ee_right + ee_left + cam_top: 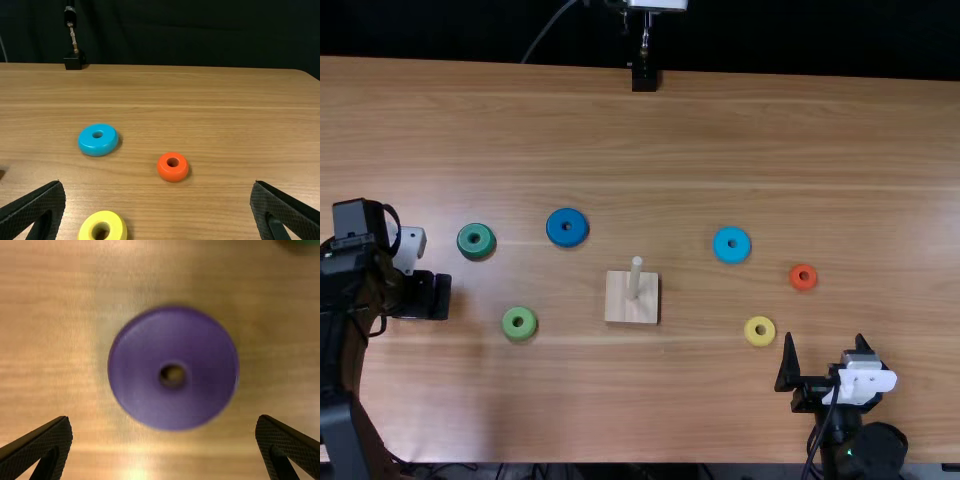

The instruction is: Build the Hanoi tower: stack the rings onto the peg from bottom to top in this color order: purple, dark blue, light blue, dark green, light green, yellow, orange.

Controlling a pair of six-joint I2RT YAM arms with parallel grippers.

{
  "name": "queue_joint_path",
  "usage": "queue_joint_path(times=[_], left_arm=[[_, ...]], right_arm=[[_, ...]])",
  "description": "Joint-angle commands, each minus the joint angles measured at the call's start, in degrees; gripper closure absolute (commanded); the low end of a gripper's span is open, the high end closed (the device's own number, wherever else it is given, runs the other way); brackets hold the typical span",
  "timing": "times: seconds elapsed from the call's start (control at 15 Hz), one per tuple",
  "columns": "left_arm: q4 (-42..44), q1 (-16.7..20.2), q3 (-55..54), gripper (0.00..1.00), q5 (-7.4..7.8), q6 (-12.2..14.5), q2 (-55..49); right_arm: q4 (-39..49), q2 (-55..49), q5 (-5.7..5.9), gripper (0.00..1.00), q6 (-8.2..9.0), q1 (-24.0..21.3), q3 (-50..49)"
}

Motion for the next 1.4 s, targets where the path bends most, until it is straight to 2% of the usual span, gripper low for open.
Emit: queue_joint_path(times=[0.0,0.07,0.13,1.0,1.07,1.13,1.2,1.33], left_arm=[[0.6,0.0,1.8,0.0,3.48,1.3,2.1],[0.8,-0.1,1.9,0.0,4.95,1.5,3.5],[0.8,-0.1,2.0,0.0,5.38,1.5,4.8],[4.7,-0.5,2.2,0.0,5.48,1.6,7.6],[4.7,-0.5,2.1,0.14,5.59,1.6,7.5],[5.0,-0.5,2.1,0.42,5.8,1.7,7.5],[7.0,-0.5,2.1,0.63,6.43,1.8,7.4],[11.0,-0.5,1.7,0.86,6.75,1.7,7.2]], right_arm=[[-4.0,-0.7,0.22,0.0,-0.03,-0.7,-3.7],[-4.2,-0.7,0.22,0.0,-0.03,-0.7,-3.7],[-4.0,-0.7,0.22,0.0,-0.03,-0.7,-3.7],[-4.2,-0.7,0.22,0.0,-0.03,-0.7,-3.8],[-4.0,-0.7,0.22,0.0,-0.03,-0.7,-3.8],[-4.2,-0.7,0.22,0.0,-0.03,-0.7,-3.7],[-4.0,-0.7,0.22,0.0,-0.03,-0.7,-3.8],[-4.2,-0.7,0.22,0.0,-0.03,-0.7,-3.7]])
